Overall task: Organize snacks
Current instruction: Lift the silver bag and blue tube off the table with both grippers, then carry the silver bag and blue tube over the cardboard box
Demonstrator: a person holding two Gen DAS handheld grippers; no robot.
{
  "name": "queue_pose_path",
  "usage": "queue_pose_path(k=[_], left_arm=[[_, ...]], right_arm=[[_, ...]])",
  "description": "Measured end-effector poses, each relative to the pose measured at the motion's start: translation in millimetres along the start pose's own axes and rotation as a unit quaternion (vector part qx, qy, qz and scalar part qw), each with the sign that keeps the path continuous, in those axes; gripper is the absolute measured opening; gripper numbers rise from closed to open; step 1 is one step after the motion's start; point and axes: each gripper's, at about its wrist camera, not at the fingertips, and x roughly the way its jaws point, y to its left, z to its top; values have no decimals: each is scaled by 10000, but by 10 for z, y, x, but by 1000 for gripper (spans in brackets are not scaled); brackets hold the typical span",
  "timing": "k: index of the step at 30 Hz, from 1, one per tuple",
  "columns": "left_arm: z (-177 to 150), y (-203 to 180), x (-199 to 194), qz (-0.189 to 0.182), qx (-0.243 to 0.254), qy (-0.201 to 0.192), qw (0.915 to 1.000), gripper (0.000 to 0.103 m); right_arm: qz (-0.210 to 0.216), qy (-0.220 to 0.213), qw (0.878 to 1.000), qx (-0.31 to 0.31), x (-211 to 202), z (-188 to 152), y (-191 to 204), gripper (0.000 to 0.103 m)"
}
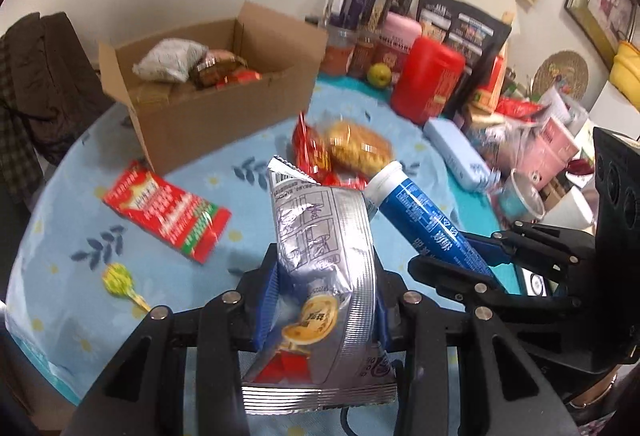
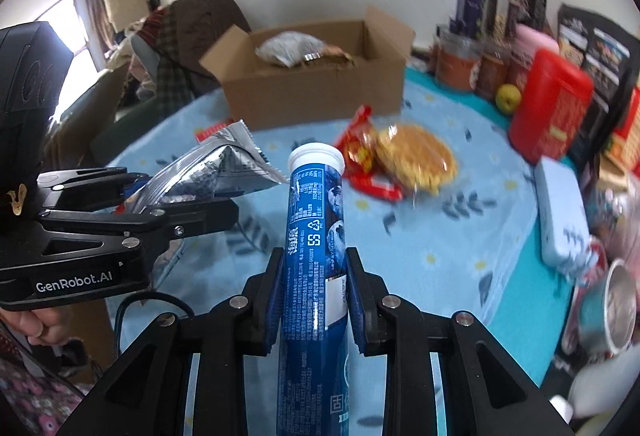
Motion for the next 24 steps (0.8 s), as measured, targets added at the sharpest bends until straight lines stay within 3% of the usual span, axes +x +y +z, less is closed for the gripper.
queue_pose_path(k=[11,15,24], left_arm=[[451,35,-273,91,171,-570,9982,39],[624,55,-357,-8,247,-801,9965,39],[1099,211,-430,139,318,-1296,9910,39]], right_arm=[[10,-657,9970,-406,-240,498,119,28],[-19,-820,9949,-594,-262,683,167,28],[25,-1254,9880,-899,-249,1180,195,28]])
